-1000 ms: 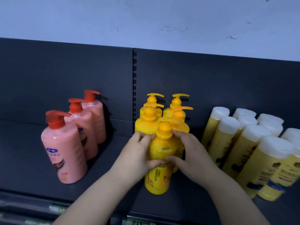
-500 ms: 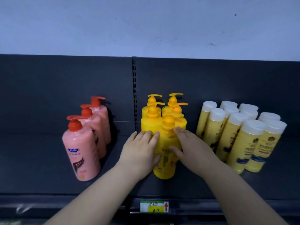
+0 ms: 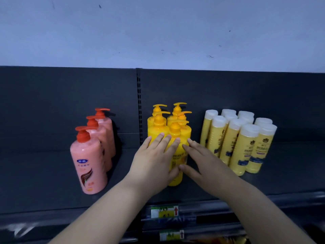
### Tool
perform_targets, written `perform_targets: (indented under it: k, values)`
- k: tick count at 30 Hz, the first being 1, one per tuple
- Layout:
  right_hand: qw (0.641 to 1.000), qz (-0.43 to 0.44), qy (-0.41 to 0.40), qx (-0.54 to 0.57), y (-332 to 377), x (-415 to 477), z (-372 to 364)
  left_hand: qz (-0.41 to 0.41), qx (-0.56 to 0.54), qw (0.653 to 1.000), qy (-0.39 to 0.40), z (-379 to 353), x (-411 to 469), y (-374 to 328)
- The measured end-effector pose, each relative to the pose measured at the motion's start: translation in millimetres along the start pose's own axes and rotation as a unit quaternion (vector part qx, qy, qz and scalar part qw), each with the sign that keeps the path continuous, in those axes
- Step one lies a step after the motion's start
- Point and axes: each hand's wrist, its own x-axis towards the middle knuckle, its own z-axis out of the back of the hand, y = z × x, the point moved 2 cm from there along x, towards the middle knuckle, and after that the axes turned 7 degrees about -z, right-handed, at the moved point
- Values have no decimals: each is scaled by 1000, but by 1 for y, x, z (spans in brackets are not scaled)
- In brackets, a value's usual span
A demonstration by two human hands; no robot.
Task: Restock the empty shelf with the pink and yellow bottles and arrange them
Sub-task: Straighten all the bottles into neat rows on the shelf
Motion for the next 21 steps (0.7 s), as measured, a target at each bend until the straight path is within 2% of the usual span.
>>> perform_targets:
  k: [11, 21]
  values:
    - [1000, -11, -21, 4, -71, -5, 37, -3, -5, 1000, -4, -8, 60, -54]
    - [1000, 4, 12, -7, -179, -15, 78, 36, -11, 999, 12, -42, 131, -146]
